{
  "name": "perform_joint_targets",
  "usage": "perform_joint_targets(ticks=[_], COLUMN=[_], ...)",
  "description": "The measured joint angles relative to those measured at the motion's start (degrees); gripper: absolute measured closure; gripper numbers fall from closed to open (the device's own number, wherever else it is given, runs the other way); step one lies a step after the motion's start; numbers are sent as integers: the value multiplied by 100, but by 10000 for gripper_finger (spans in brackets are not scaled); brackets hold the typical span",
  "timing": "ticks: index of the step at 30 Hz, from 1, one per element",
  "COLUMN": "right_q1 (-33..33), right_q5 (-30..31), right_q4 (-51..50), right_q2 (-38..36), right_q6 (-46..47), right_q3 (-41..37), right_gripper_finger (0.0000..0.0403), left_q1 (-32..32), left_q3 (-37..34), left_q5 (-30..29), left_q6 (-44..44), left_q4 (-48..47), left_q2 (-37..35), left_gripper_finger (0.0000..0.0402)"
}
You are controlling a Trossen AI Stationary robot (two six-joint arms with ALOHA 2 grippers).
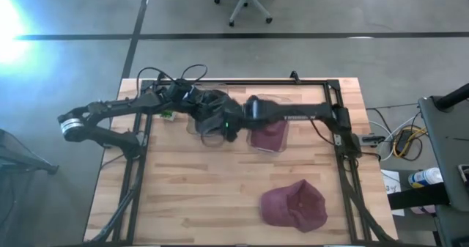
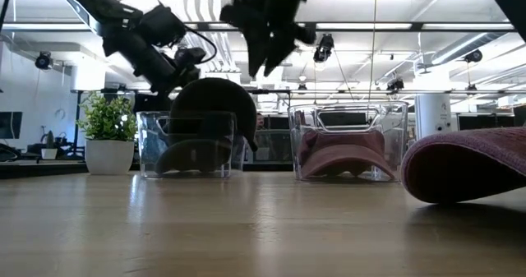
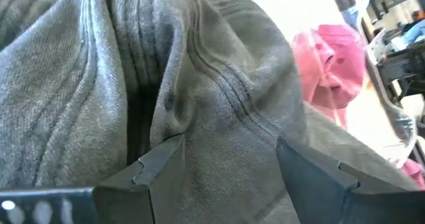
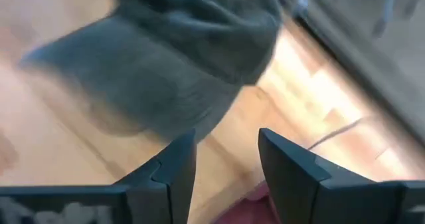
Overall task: Pick & Place hat
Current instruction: Put the black cap into the left transparent bin
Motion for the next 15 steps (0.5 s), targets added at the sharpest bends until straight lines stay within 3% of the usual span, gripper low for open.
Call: perform_joint_targets(ticks=[4, 7, 15], right_q1=[-465, -618, -838], right_q5=[-896, -958, -2119], right_q4=[111, 87, 785], right_q2=[0, -3, -276], right_q6=[630, 607, 742], right_q3=[-257, -498, -1382], right_gripper_finger=[257, 263, 266], left_q1=[0, 0, -20], left_q3=[34, 148, 415], left_q5=[-16, -25, -654], left_q6=[-17, 6, 419], left_q4=[-23, -82, -1700], left_q2=[-322, -672, -1535], left_gripper_finger=[170, 170, 170])
